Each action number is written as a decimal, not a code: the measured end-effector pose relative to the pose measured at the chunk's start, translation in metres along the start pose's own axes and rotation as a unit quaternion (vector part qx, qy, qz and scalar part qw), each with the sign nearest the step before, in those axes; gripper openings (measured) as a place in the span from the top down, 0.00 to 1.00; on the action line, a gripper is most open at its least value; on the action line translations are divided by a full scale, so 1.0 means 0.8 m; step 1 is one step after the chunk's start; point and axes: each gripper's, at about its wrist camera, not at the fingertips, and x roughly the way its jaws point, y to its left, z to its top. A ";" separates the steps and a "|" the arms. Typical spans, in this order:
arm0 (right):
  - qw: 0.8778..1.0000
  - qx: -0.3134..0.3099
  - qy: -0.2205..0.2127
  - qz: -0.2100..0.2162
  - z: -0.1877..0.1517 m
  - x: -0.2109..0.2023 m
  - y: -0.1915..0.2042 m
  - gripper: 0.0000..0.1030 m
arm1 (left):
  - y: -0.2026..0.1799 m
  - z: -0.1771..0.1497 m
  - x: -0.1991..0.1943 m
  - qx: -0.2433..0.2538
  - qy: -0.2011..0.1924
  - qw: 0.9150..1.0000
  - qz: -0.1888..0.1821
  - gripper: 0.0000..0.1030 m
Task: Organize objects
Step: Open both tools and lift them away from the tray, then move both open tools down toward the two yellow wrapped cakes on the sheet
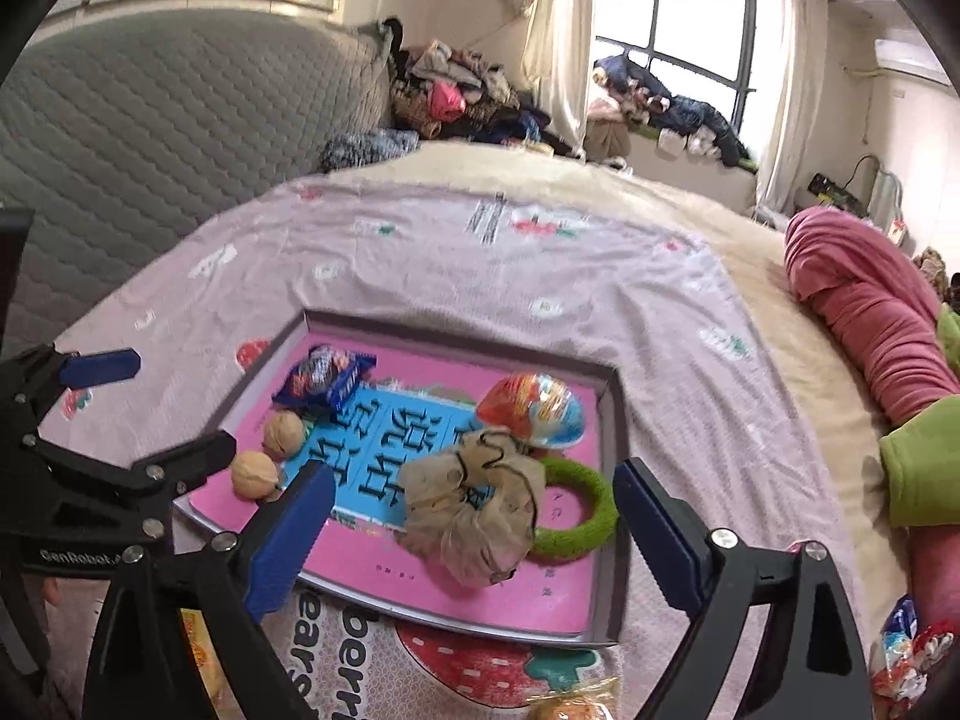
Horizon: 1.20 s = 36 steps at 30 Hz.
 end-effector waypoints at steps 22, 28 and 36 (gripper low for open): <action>0.992 0.046 -0.115 -0.004 -0.016 -0.153 -0.025 0.01 | -0.019 -0.048 -0.100 -0.008 -0.038 0.999 0.003 0.00; 0.994 0.057 -0.094 -0.019 -0.051 -0.172 -0.038 0.01 | -0.024 -0.062 -0.133 -0.013 -0.057 0.998 0.005 0.00; 0.996 0.041 -0.064 -0.037 -0.079 -0.189 -0.044 0.01 | -0.030 -0.095 -0.130 -0.019 -0.033 0.999 0.005 0.00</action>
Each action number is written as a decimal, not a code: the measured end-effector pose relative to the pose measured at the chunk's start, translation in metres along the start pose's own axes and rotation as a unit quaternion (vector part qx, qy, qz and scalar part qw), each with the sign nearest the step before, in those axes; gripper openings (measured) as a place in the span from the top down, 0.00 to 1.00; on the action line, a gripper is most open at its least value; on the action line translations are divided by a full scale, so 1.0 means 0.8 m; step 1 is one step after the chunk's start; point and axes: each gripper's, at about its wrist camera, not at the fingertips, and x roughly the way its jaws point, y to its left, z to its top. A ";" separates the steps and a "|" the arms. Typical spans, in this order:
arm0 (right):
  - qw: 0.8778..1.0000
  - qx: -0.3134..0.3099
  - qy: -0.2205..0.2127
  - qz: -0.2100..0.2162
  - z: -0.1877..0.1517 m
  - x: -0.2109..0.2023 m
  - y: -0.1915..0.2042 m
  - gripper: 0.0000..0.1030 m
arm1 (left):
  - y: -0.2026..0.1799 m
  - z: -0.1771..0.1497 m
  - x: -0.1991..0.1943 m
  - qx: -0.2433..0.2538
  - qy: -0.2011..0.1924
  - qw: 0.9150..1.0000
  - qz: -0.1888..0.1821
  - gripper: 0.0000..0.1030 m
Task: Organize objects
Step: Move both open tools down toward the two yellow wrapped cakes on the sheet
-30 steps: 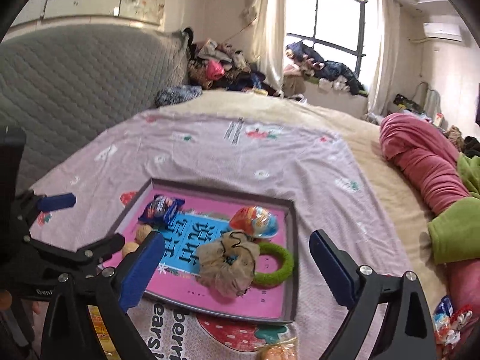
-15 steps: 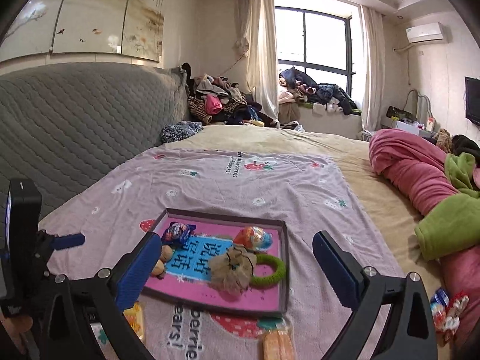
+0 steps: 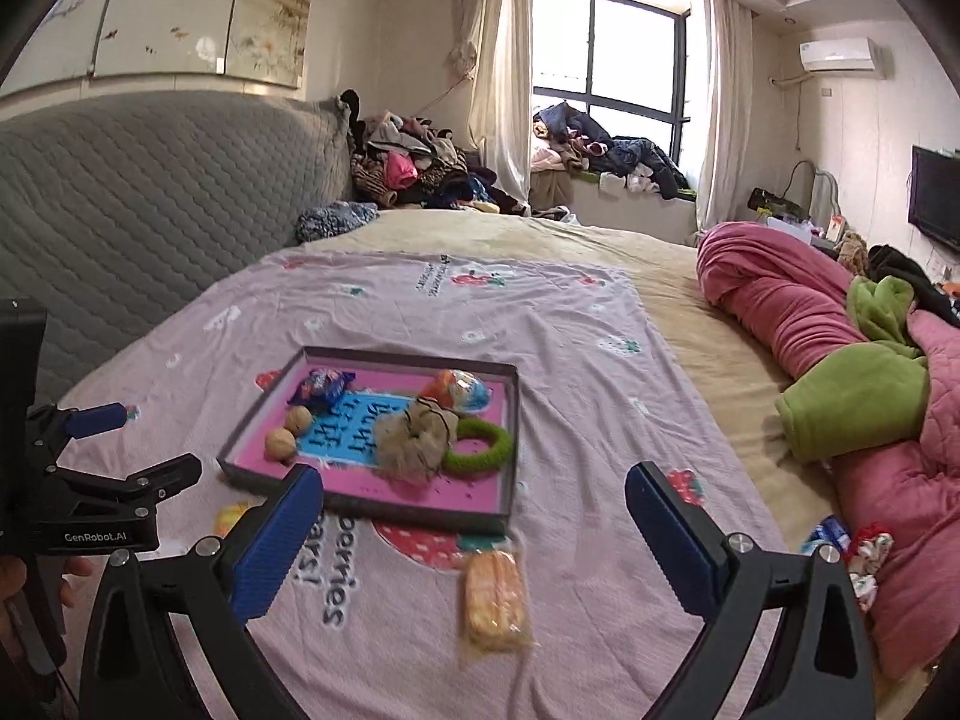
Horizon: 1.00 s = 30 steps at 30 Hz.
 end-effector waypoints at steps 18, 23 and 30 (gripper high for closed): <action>0.999 -0.009 0.037 -0.003 -0.019 0.058 0.008 0.01 | -0.019 -0.031 0.060 0.011 0.024 1.000 -0.011 0.00; 0.998 -0.009 0.062 -0.007 -0.035 0.078 0.004 0.01 | -0.016 -0.033 0.068 0.007 0.038 0.999 -0.001 0.00; 0.996 -0.006 0.090 -0.016 -0.052 0.093 -0.005 0.01 | -0.010 -0.037 0.082 -0.009 0.062 0.998 0.017 0.00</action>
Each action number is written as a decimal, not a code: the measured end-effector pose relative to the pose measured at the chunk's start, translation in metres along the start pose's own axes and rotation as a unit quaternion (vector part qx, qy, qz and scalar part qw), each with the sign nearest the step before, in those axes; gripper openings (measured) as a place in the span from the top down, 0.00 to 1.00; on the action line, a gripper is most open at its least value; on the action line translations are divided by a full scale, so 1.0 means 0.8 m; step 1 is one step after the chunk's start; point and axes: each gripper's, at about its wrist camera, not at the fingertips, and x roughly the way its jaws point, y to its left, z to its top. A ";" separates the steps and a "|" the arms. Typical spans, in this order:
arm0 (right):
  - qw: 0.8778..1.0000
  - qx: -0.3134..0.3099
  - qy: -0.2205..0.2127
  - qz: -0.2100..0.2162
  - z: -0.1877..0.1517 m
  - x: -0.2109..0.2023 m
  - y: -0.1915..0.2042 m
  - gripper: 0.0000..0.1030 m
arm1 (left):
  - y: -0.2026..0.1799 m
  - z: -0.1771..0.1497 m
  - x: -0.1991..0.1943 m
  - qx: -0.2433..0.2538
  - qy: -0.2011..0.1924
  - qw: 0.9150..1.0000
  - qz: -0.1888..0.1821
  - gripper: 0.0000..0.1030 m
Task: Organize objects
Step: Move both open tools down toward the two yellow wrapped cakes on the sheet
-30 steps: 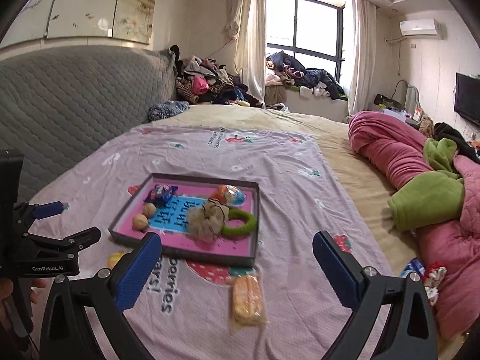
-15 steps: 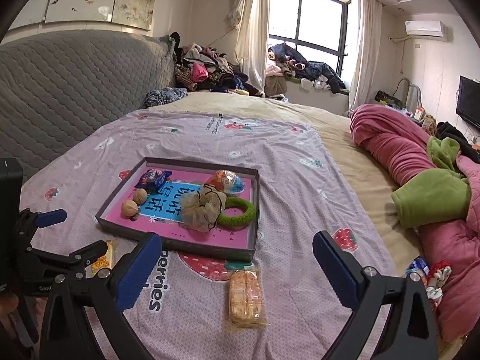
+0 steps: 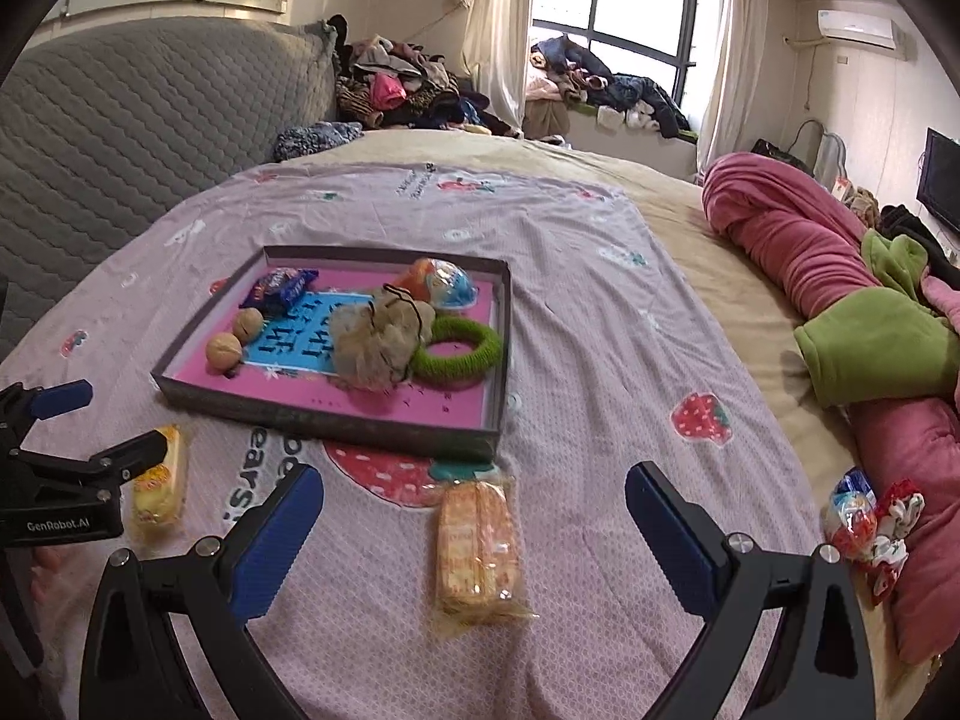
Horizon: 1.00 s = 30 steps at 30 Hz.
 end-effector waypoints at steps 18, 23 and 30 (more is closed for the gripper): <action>0.998 -0.004 0.064 -0.006 -0.022 0.056 -0.005 0.01 | -0.012 -0.016 0.040 0.004 0.058 0.998 0.019 0.00; 0.996 -0.015 0.084 -0.016 -0.028 0.074 0.000 0.01 | -0.010 -0.022 0.057 0.003 0.079 0.997 0.023 0.00; 0.995 -0.026 0.091 -0.010 -0.035 0.085 0.005 0.02 | -0.006 -0.025 0.071 0.003 0.094 0.995 0.027 0.00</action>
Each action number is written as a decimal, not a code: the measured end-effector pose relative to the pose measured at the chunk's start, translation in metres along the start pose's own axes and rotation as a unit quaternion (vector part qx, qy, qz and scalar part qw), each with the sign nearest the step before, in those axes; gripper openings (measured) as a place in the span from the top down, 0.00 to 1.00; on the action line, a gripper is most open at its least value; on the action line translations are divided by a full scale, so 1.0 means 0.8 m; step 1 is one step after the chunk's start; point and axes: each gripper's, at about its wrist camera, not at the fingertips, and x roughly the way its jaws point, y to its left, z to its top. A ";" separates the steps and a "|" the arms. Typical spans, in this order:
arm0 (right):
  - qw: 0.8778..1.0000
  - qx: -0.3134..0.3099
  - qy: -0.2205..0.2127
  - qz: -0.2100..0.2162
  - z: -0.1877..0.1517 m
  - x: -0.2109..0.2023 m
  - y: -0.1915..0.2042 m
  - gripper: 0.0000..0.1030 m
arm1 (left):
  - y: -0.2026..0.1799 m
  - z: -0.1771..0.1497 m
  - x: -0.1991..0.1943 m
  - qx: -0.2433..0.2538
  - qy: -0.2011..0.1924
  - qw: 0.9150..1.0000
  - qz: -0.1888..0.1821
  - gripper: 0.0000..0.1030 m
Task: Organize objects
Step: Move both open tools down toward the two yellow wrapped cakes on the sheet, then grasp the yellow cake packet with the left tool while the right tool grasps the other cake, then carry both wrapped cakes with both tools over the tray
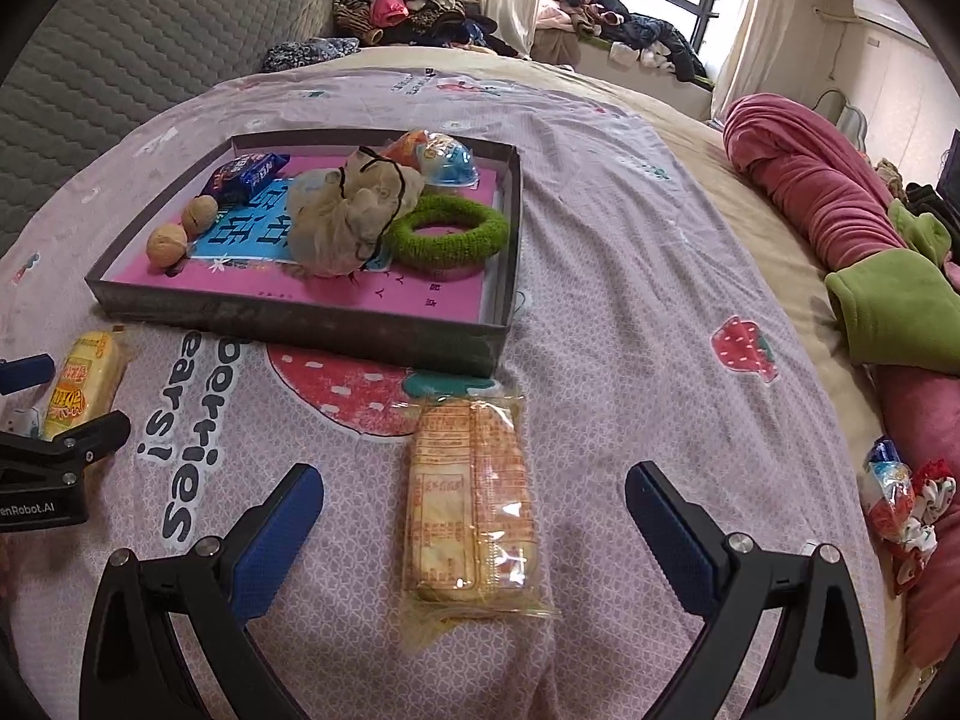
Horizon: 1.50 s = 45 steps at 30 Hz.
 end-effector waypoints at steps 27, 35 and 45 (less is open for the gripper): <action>0.999 0.001 0.008 0.041 -0.006 0.007 0.010 0.61 | 0.000 -0.003 -0.012 0.008 -0.018 0.998 -0.068 0.59; 0.998 0.004 -0.003 0.059 -0.005 -0.008 0.017 0.61 | -0.009 -0.002 -0.021 0.030 -0.036 0.997 -0.063 0.59; 0.997 0.011 -0.021 0.070 -0.001 -0.029 0.022 0.61 | 0.004 0.002 -0.039 0.015 -0.059 0.996 -0.062 0.59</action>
